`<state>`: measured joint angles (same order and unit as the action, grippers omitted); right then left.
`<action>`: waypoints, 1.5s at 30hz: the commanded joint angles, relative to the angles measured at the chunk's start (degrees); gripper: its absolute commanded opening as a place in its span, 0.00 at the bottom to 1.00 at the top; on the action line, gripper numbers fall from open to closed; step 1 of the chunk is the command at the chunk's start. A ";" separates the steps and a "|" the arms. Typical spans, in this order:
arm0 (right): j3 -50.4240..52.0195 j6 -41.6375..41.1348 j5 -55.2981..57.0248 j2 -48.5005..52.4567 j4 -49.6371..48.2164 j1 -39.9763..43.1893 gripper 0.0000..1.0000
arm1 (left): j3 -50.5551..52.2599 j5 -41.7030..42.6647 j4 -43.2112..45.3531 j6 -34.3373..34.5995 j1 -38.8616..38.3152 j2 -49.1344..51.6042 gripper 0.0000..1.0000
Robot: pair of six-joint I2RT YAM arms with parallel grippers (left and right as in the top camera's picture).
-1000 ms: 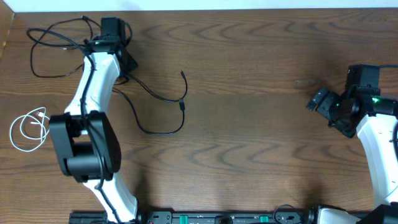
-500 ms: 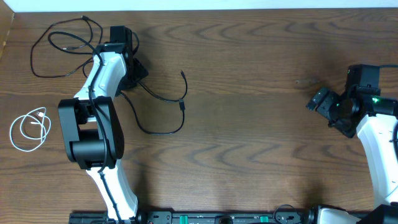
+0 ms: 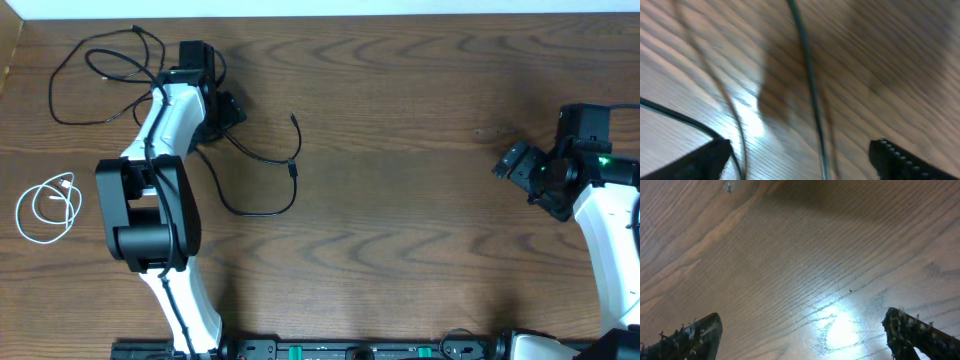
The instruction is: Untangle cables
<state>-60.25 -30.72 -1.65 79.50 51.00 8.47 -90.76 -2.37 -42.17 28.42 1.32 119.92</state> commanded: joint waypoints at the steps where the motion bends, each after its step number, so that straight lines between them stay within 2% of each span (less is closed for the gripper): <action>1: 0.04 0.79 0.66 0.00 0.02 0.55 0.99 | 0.55 2.97 -0.22 -0.57 -1.20 1.97 0.86; 4: 0.04 0.79 0.66 0.00 0.02 0.55 0.99 | 0.55 2.84 -0.33 -0.52 -1.42 3.50 0.85; 5: 0.04 0.79 0.66 0.00 0.02 0.55 0.99 | 0.55 2.84 -0.48 -0.52 -1.42 4.09 0.82; 10: 0.04 0.79 0.66 0.00 0.02 0.55 0.99 | 0.55 2.78 -0.98 -0.57 -1.40 5.62 0.45; 13: 0.04 0.79 0.66 0.00 0.02 0.55 0.99 | 0.15 2.51 -0.61 -0.55 -1.40 5.22 0.38; 15: 0.04 0.79 0.66 0.00 0.02 0.55 0.99 | -0.57 0.44 -0.94 -0.57 -1.40 4.50 0.23; 18: 0.04 0.79 0.66 0.00 0.00 0.55 0.99 | -1.09 -2.34 -1.55 -0.57 -1.40 2.62 0.08; 29: 0.04 0.79 0.66 0.00 0.02 0.55 0.99 | -1.09 -11.61 -2.32 -0.90 -1.40 -6.36 0.08; 32: 0.04 0.79 0.66 0.00 0.02 0.55 0.99 | -0.22 -17.33 -4.42 -0.98 -1.20 -5.88 0.08; 42: 0.04 0.79 0.66 0.00 0.02 0.55 0.99 | 3.72 -17.84 -4.63 0.33 3.30 -3.04 0.08; 45: 0.04 0.79 0.66 0.00 0.02 0.55 0.99 | 3.72 -17.05 -4.98 1.03 5.33 -3.04 0.17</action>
<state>-60.25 -30.72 -1.65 79.50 51.03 8.47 -87.07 -18.33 -46.61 28.67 4.38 116.46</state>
